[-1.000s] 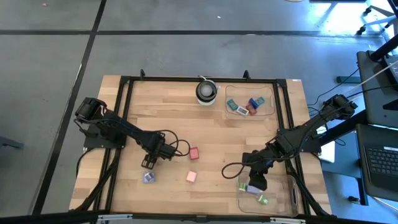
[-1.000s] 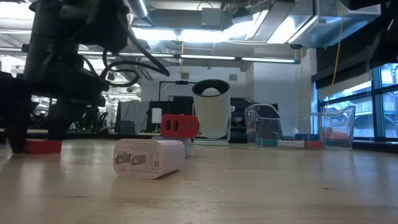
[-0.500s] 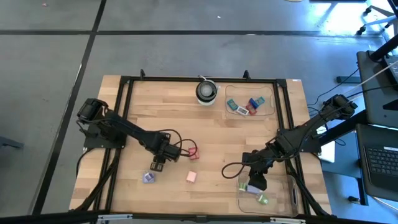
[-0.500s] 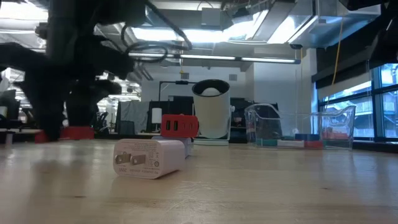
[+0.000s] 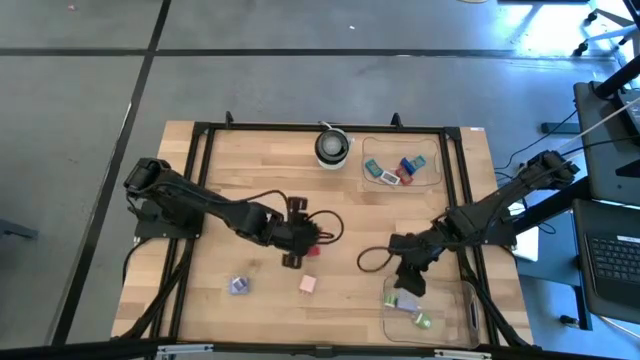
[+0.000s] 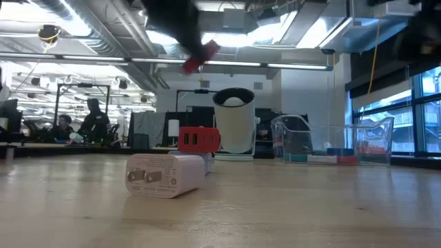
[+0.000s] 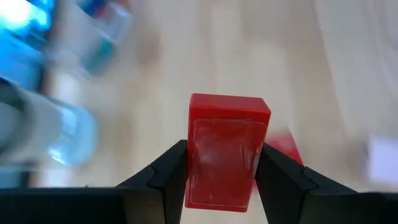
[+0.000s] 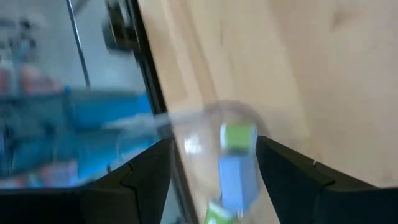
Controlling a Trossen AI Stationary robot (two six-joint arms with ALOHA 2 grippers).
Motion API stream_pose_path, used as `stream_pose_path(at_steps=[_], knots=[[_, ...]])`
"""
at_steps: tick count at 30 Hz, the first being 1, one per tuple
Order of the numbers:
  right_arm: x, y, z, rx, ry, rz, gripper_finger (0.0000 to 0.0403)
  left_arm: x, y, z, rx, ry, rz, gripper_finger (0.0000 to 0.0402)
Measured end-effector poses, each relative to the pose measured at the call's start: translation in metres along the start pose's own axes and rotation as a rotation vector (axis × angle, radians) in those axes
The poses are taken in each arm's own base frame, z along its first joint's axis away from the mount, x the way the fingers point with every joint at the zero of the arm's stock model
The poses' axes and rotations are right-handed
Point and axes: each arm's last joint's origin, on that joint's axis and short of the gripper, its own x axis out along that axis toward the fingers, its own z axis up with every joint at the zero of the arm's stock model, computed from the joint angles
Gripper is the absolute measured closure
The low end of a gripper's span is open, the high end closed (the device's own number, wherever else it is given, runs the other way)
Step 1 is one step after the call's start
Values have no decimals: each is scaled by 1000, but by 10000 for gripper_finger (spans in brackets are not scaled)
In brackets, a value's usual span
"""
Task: Pick & Place Office items
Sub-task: Put the red digital timer into the top transparent bin
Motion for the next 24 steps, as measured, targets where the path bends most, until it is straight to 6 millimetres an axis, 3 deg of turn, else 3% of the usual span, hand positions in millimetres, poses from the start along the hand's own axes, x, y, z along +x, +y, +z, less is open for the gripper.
stream_pose_path(at_steps=[6, 12, 17, 24], knots=[[-42, 8, 27, -65, -393, -81, 170, -19, 20, 34, -94, -168, 181, 249], [-83, 19, 51, 10, -781, -210, 170, -29, 35, 58, -220, -338, 306, 247], [-106, 27, 65, 66, -917, -182, 170, -35, 39, 70, -228, -455, 333, 238], [-116, 34, 77, 0, -991, -109, 162, -38, 40, 74, -243, -494, 352, 245]])
